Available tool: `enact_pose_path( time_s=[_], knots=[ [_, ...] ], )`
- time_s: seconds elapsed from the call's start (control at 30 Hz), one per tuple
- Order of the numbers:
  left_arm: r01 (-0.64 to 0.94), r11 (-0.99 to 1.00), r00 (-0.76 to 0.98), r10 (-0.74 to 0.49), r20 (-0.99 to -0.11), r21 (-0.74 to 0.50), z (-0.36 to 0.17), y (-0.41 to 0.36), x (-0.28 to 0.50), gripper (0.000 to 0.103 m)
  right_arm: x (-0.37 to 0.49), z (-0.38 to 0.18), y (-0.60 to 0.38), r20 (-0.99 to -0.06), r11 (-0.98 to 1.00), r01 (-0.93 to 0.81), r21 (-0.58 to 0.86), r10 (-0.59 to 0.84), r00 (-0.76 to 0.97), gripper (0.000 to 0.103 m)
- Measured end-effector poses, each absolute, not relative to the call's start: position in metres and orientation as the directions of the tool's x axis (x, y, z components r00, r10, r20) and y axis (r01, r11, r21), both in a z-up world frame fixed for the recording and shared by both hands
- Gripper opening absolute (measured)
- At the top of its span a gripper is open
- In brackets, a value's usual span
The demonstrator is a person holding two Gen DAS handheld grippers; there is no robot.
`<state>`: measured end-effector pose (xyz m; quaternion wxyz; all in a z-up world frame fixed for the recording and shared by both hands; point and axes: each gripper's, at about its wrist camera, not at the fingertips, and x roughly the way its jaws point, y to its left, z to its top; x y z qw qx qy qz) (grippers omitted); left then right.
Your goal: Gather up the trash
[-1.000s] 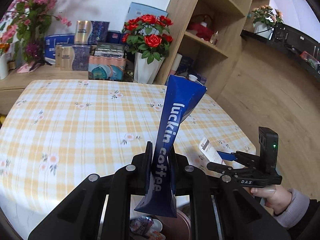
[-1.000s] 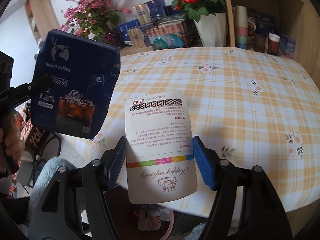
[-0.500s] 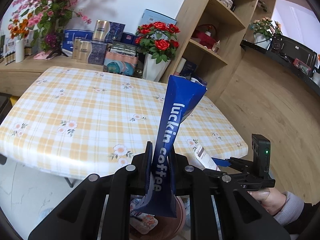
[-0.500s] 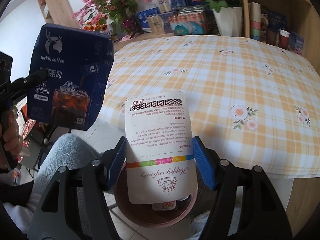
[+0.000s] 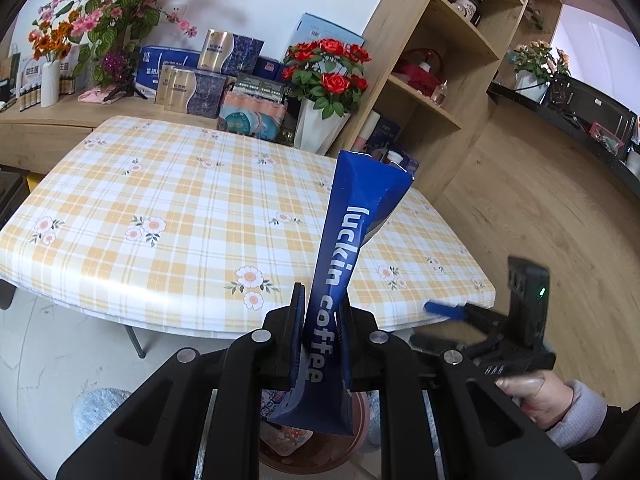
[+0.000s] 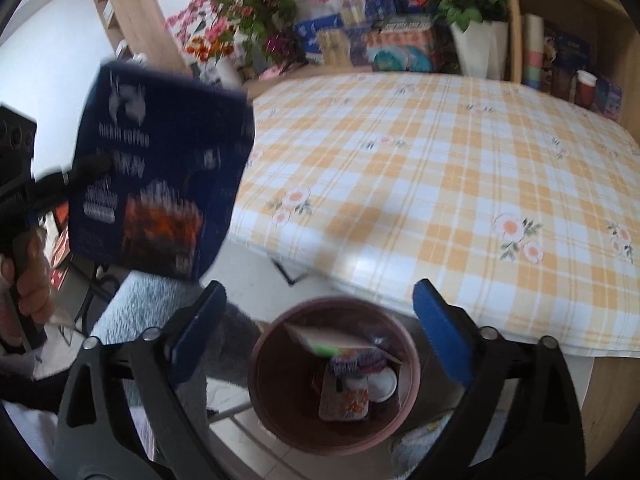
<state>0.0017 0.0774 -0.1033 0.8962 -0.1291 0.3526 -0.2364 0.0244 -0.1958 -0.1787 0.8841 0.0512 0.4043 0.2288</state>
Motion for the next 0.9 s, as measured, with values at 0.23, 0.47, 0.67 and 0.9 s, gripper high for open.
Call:
enact_pose_path(
  time_s=[0.23, 0.47, 0.67, 0.9],
  knots=[
    [0.372, 0.832, 0.563, -0.555, -0.612, -0.412, -0.130, 0.054, 0.008, 0.015, 0.028, -0.158, -0.226, -0.597, 0.907, -0.290, 0.305, 0.419, 0.683, 0.097],
    [0.426, 0.807, 0.495, -0.587, -0.640, -0.410, -0.147, 0.028, 0.013, 0.016, 0.032, -0.149, -0.252, -0.574, 0.932, -0.223, 0.285, 0.352, 0.740, 0.097],
    [0.453, 0.803, 0.482, -0.587, -0.650, -0.389, -0.152, 0.010, 0.017, 0.066, 0.035, -0.152, -0.267, -0.574, 0.939, -0.183, 0.291, 0.325, 0.752, 0.097],
    [0.398, 0.868, 0.564, -0.488, -0.666, -0.298, -0.147, 0.016, 0.019, 0.091, 0.034, -0.158, -0.263, -0.596, 0.946, -0.180, 0.271, 0.311, 0.740, 0.097]
  ],
)
